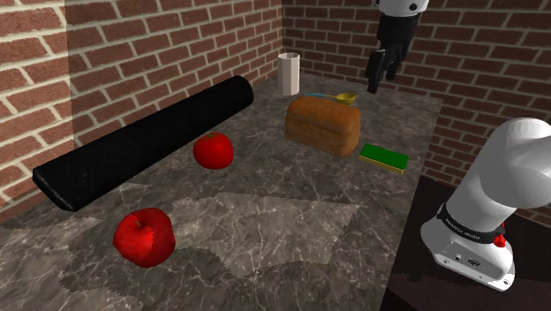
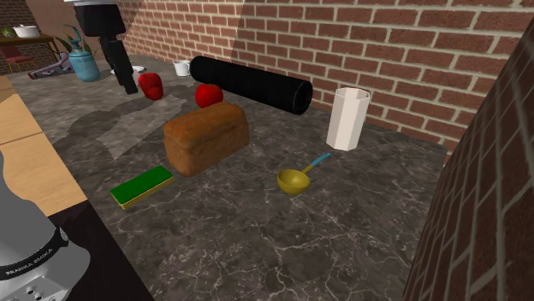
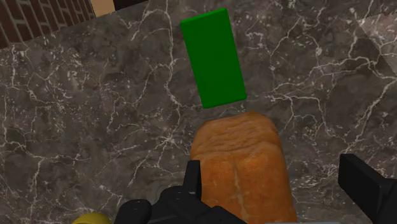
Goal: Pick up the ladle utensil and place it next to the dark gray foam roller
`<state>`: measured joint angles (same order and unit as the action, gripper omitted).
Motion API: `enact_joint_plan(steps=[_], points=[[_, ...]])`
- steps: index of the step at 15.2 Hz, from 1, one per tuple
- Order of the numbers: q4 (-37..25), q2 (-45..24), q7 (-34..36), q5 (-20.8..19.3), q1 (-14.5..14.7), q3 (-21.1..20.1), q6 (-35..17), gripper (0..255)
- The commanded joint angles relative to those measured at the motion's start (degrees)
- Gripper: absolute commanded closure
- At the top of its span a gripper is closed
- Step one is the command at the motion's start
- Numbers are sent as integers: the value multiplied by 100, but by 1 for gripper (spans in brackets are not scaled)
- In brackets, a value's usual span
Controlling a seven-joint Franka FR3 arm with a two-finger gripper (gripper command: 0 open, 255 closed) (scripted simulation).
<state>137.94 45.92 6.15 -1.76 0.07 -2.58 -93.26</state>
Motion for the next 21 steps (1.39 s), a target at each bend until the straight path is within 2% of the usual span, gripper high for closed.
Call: enact_joint_plan(steps=[1, 7, 12, 17, 21], points=[[0, 0, 0, 0, 0, 0, 0, 0], [-244, -944, -821, -237, -157, 715, -629, 0], [-674, -1897, -1516, -262, -224, 1262, -1071, 0], [-1303, -2966, -2252, -84, -256, 1750, -1388, 0], [-1951, -3895, -2875, 215, -304, 2070, -1521, 0]])
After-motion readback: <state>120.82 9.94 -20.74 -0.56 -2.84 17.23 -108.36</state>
